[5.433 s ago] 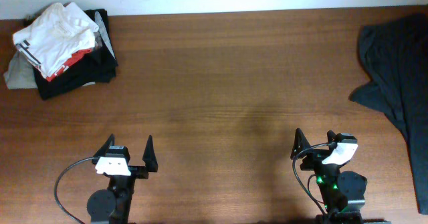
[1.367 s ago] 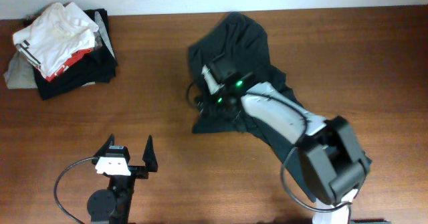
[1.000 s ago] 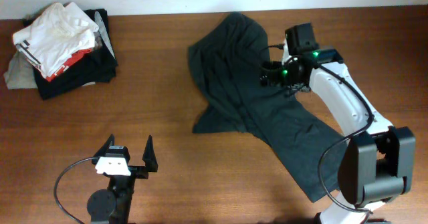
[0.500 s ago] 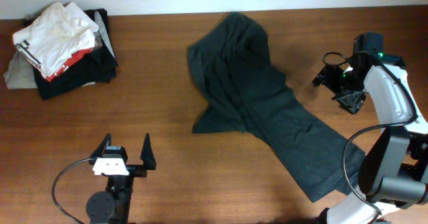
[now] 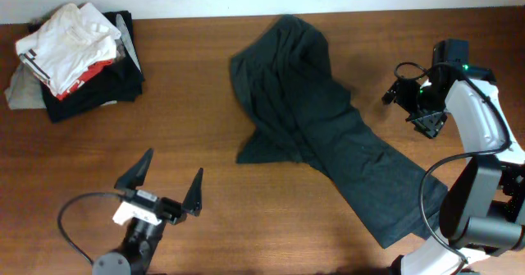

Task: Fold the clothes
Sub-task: 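Reach the left gripper to the middle of the spread shirt, then grasp the shirt with the left gripper and pull it toward the upper left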

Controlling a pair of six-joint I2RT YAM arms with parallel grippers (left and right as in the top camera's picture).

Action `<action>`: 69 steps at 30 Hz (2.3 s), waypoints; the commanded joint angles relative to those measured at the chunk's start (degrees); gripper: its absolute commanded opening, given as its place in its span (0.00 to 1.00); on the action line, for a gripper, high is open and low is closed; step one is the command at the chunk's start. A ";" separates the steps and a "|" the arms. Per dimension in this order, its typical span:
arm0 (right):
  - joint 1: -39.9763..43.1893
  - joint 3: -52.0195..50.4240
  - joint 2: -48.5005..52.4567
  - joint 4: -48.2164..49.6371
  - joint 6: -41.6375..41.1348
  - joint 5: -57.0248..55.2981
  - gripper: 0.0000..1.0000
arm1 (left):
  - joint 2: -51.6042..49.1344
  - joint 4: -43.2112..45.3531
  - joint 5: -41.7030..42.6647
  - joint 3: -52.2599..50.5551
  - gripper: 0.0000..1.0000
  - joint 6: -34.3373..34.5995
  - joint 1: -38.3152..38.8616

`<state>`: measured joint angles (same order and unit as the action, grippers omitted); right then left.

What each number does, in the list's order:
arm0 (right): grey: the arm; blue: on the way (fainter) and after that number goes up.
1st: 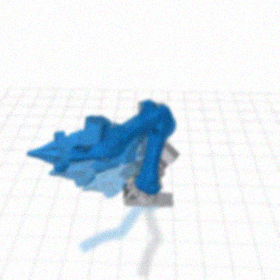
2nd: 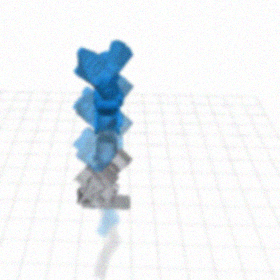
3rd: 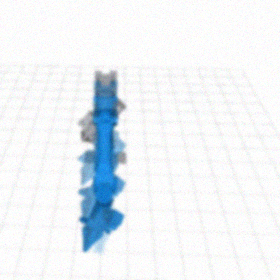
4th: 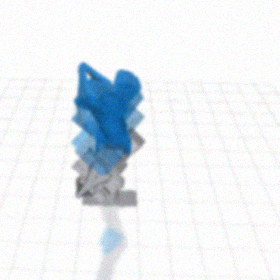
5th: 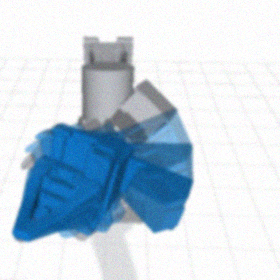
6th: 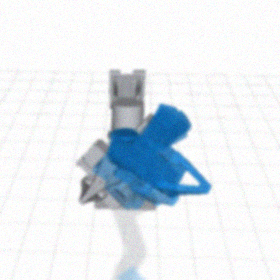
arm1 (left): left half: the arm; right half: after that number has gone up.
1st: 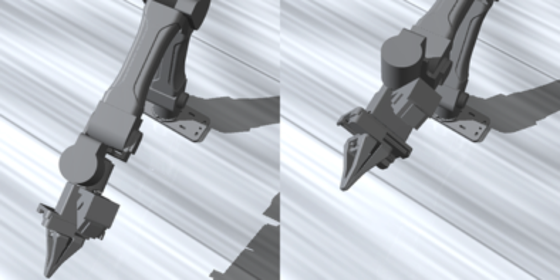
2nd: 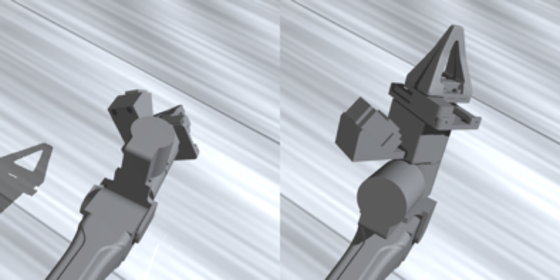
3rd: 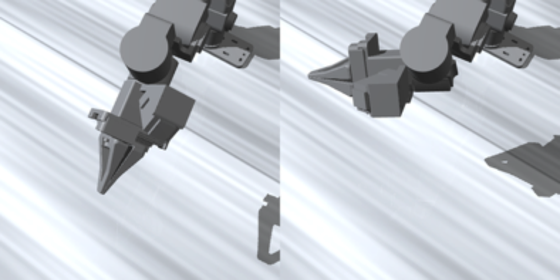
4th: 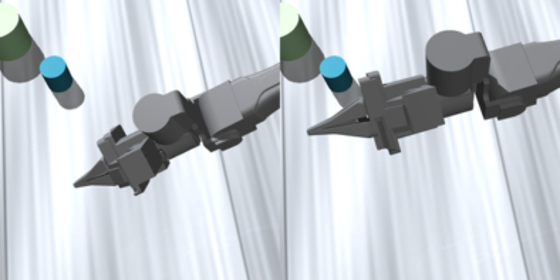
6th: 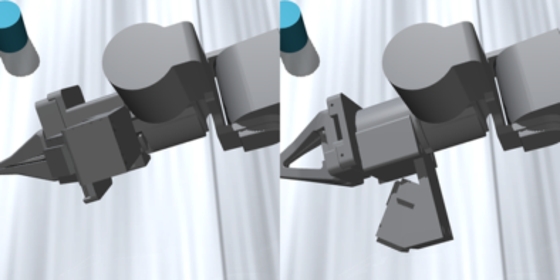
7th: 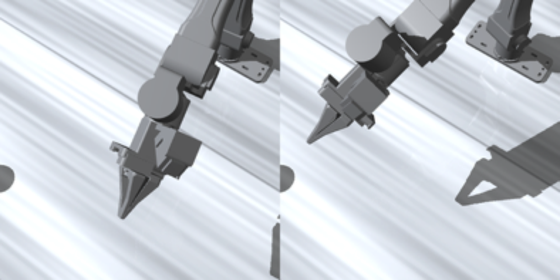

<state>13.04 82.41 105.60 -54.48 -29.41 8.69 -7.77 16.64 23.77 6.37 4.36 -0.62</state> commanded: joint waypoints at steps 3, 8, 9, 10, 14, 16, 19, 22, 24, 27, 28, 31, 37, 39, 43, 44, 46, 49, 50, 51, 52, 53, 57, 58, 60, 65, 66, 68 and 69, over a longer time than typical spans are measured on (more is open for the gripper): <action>-0.31 -0.13 0.15 0.02 -0.24 0.13 0.99 | -18.18 0.00 8.57 10.23 0.99 0.13 -0.28; -0.31 -0.13 0.15 0.09 -0.24 0.11 0.99 | -24.35 7.30 17.35 10.78 0.99 0.13 -0.28; -0.31 -0.13 0.15 0.09 -0.24 0.11 0.99 | -25.20 6.95 17.42 11.02 0.99 0.13 -0.28; -0.31 -0.13 0.15 0.11 -0.24 0.13 0.99 | -26.71 6.12 17.42 12.13 0.99 0.13 -0.28; -0.31 -0.13 0.15 0.07 -0.24 0.13 0.99 | -38.77 -10.69 18.21 26.47 0.99 -2.97 -0.04; -0.31 -0.13 0.15 0.07 -0.24 0.13 0.99 | -47.45 -25.62 18.47 36.79 0.99 -7.87 1.40; -0.31 -0.13 0.15 0.07 -0.22 0.11 0.99 | -55.12 -31.28 22.25 42.51 0.99 -7.85 2.08; -0.31 -0.13 0.15 0.09 -0.24 0.11 0.99 | -58.99 -29.38 25.86 42.71 0.99 -6.36 2.86; -0.31 -0.13 0.15 0.26 -0.24 0.11 0.99 | -59.14 -33.40 11.67 44.09 0.99 -5.25 7.54; -0.33 -0.13 0.15 0.26 -0.24 0.13 0.99 | -62.07 -44.19 -12.00 50.03 0.99 -5.29 17.14; -0.33 -0.13 0.15 0.24 -0.24 0.13 0.99 | -64.85 -47.43 -15.52 52.43 0.99 -5.33 19.43; -0.33 -0.13 0.15 0.20 -0.24 0.15 0.99 | -73.11 -51.10 -15.67 56.37 0.99 -5.66 23.37; -0.33 -0.13 0.15 0.24 -0.24 0.13 0.99 | -86.62 -56.70 -9.88 64.39 0.99 -2.01 33.07; -0.33 -0.13 0.15 0.24 -0.24 0.13 0.99 | -87.45 -51.08 -4.50 64.39 0.99 -1.20 34.45; -0.33 -0.13 0.17 0.50 -0.24 0.13 0.99 | -88.32 -50.23 -12.66 66.42 0.99 10.10 36.44; -0.33 -0.13 0.20 0.66 -0.26 0.13 0.99 | -89.15 -53.09 -15.96 68.61 0.99 10.88 37.38; -0.33 -0.13 0.22 0.68 -0.24 0.15 0.99 | -92.70 -61.29 -21.73 75.17 0.99 11.76 39.69; -0.33 -0.13 0.22 0.39 -0.24 0.13 0.99 | -99.27 -66.12 -18.58 81.40 0.99 12.35 41.92; -0.33 -0.13 0.22 0.26 -0.24 0.13 0.99 | -100.65 -64.74 -14.91 81.44 0.99 12.37 42.25; -0.33 -0.15 0.22 0.26 -0.24 0.13 0.99 | -101.72 -63.71 -12.96 81.44 0.99 12.81 42.25; -0.33 -0.13 0.22 0.26 -0.24 0.13 0.99 | -102.75 -62.95 -13.84 81.44 0.99 15.65 42.21; -0.33 -0.15 0.22 0.26 -0.24 0.13 0.99 | -104.06 -62.93 -15.96 81.44 0.99 20.22 42.21; -0.33 -0.13 0.22 0.26 -0.24 0.13 0.99 | -107.25 -62.45 -16.28 81.44 0.99 24.65 42.27; -0.33 -0.13 0.22 0.28 -0.24 0.13 0.99 | -107.86 -62.05 -16.28 81.44 0.99 26.08 42.27; -0.33 -0.13 0.22 0.26 -0.22 0.11 0.99 | -109.96 -61.22 -16.31 81.44 0.99 28.65 42.25; -0.31 -0.13 0.22 0.50 -0.24 0.11 0.99 | -113.33 -60.15 -18.21 81.44 0.89 36.96 42.27; -0.33 -0.13 0.22 0.50 -0.24 0.11 0.99 | -113.87 -60.15 -18.21 81.44 0.89 37.68 42.25; -0.31 -0.15 0.22 0.55 -0.24 0.09 0.98 | -114.16 -59.93 -18.21 81.44 0.84 38.49 42.25; -0.31 -0.15 0.22 0.76 -0.24 0.11 0.99 | -114.16 -59.14 -18.18 81.44 0.80 38.49 42.27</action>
<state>13.04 82.37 105.69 -53.95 -29.56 8.69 -121.16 -43.51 6.39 86.91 40.84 41.63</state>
